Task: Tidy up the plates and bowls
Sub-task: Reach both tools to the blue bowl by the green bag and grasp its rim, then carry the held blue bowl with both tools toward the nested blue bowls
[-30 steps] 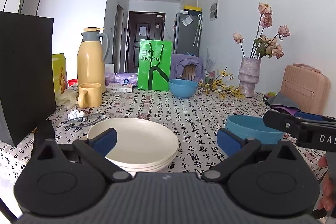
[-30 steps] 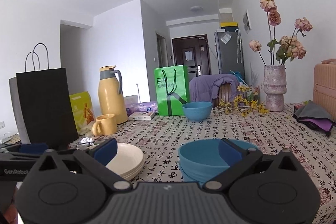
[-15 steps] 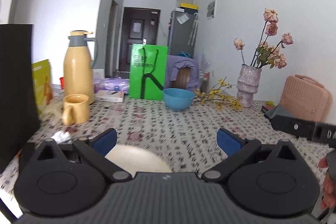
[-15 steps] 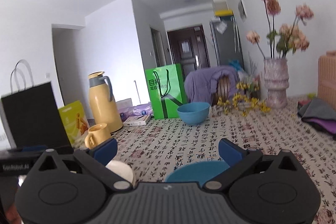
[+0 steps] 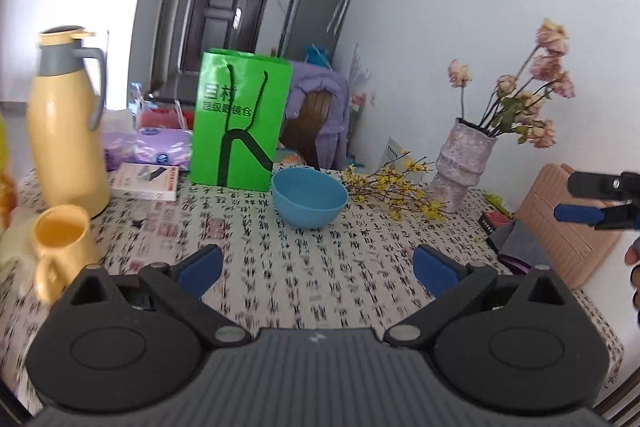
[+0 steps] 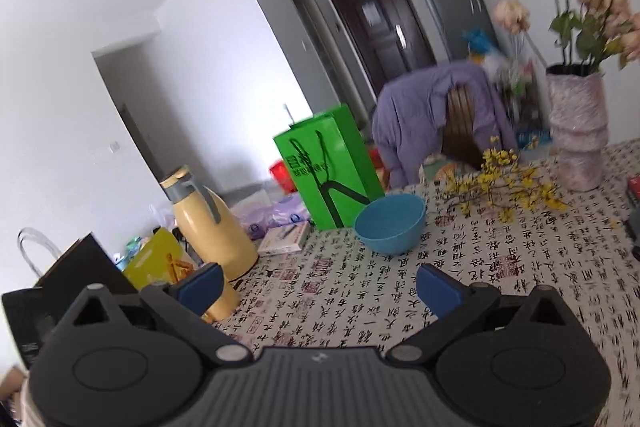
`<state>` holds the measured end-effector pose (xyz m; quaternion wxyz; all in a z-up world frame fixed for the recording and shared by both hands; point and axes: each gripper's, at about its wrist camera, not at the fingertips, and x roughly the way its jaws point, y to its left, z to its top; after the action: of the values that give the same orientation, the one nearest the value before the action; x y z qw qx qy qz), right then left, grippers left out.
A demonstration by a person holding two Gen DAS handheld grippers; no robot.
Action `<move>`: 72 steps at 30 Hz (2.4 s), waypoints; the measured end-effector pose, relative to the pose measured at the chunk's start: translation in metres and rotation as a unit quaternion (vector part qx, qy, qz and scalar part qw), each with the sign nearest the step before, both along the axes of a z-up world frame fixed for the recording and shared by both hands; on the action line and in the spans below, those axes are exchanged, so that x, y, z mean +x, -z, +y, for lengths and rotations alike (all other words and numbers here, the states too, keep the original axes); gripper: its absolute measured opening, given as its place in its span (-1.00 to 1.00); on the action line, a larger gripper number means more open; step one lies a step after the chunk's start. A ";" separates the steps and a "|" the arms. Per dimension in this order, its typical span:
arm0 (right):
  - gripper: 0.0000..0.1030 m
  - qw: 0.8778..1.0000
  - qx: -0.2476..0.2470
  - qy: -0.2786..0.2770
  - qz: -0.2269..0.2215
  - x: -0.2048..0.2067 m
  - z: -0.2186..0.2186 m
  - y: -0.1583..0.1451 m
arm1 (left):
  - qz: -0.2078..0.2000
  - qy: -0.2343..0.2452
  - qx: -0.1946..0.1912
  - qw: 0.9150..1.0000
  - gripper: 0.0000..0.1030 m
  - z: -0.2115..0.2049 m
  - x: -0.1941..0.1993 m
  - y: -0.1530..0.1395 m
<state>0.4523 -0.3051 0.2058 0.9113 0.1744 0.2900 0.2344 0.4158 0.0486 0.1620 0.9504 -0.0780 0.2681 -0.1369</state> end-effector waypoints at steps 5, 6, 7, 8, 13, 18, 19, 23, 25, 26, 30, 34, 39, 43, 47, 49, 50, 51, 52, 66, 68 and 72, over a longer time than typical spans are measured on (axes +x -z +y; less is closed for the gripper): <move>1.00 0.999 -0.027 0.009 0.037 0.111 -0.003 0.010 | 0.035 0.014 0.030 0.999 1.00 -0.016 0.106 0.017; 0.99 0.998 -0.032 0.013 0.045 0.135 -0.001 0.019 | 0.050 0.016 0.023 0.998 1.00 -0.018 0.128 0.024; 0.99 0.998 -0.043 0.017 0.052 0.158 0.002 0.029 | 0.065 0.020 0.016 0.998 1.00 -0.021 0.152 0.032; 0.96 0.997 -0.056 0.020 0.057 0.180 0.006 0.039 | 0.075 0.019 0.015 0.997 1.00 -0.023 0.173 0.040; 0.52 0.991 -0.076 0.030 0.102 0.280 0.024 0.110 | 0.091 -0.037 -0.005 0.995 0.99 -0.031 0.265 0.091; -0.04 0.989 -0.063 0.044 0.125 0.328 0.041 0.174 | 0.099 -0.047 -0.018 0.994 0.64 -0.040 0.318 0.138; -0.04 0.989 -0.059 0.053 0.126 0.331 0.044 0.183 | 0.104 -0.049 -0.015 0.993 0.39 -0.042 0.325 0.144; -0.56 0.990 -0.050 0.043 0.122 0.341 0.057 0.206 | 0.136 -0.048 -0.038 0.989 -0.52 -0.043 0.344 0.168; -0.70 0.991 -0.055 0.042 0.112 0.341 0.061 0.209 | 0.136 -0.053 -0.038 0.989 -0.55 -0.044 0.344 0.171; -0.71 0.991 -0.058 0.042 0.110 0.341 0.063 0.209 | 0.137 -0.055 -0.038 0.988 -0.56 -0.044 0.344 0.171; -0.75 0.989 -0.064 0.050 0.120 0.339 0.066 0.205 | 0.152 -0.071 -0.037 0.985 -0.65 -0.046 0.344 0.166; -0.83 0.989 -0.084 0.049 0.108 0.326 0.067 0.193 | 0.152 -0.077 -0.035 0.985 -0.80 -0.045 0.336 0.158; -0.83 0.990 -0.101 0.047 0.082 0.298 0.062 0.158 | 0.143 -0.070 -0.049 0.986 -0.81 -0.047 0.314 0.128; -0.83 0.992 -0.097 0.054 0.060 0.271 0.053 0.113 | 0.122 -0.066 -0.049 0.989 -0.80 -0.057 0.284 0.090; -0.83 0.993 -0.099 0.059 0.033 0.230 0.044 0.064 | 0.102 -0.059 -0.047 0.992 -0.80 -0.067 0.245 0.046; -0.83 0.993 -0.098 0.059 0.017 0.206 0.039 0.038 | 0.089 -0.055 -0.047 0.993 -0.80 -0.070 0.223 0.022; -0.83 0.993 -0.098 0.059 0.011 0.193 0.038 0.026 | 0.081 -0.053 -0.048 0.994 -0.80 -0.071 0.210 0.010; -0.83 0.993 -0.099 0.059 0.003 0.180 0.037 0.013 | 0.074 -0.051 -0.048 0.995 -0.80 -0.073 0.198 -0.002; -0.83 0.993 -0.101 0.058 -0.004 0.167 0.036 0.001 | 0.067 -0.050 -0.048 0.995 -0.80 -0.074 0.184 -0.014; -0.83 0.990 -0.097 0.044 -0.093 -0.028 0.037 -0.098 | -0.029 -0.043 -0.035 0.998 -0.76 -0.075 -0.017 -0.109; -0.83 0.990 -0.098 0.038 -0.094 -0.053 0.039 -0.097 | -0.034 -0.046 -0.030 0.998 -0.76 -0.073 -0.043 -0.108; -0.82 0.991 -0.095 0.024 -0.092 -0.100 0.048 -0.088 | -0.038 -0.057 -0.028 0.997 -0.77 -0.065 -0.092 -0.098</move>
<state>0.3519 -0.2572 0.2942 0.9519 0.0714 0.2219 0.1990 0.3241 -0.0165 0.2602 0.9637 -0.1142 0.2229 -0.0931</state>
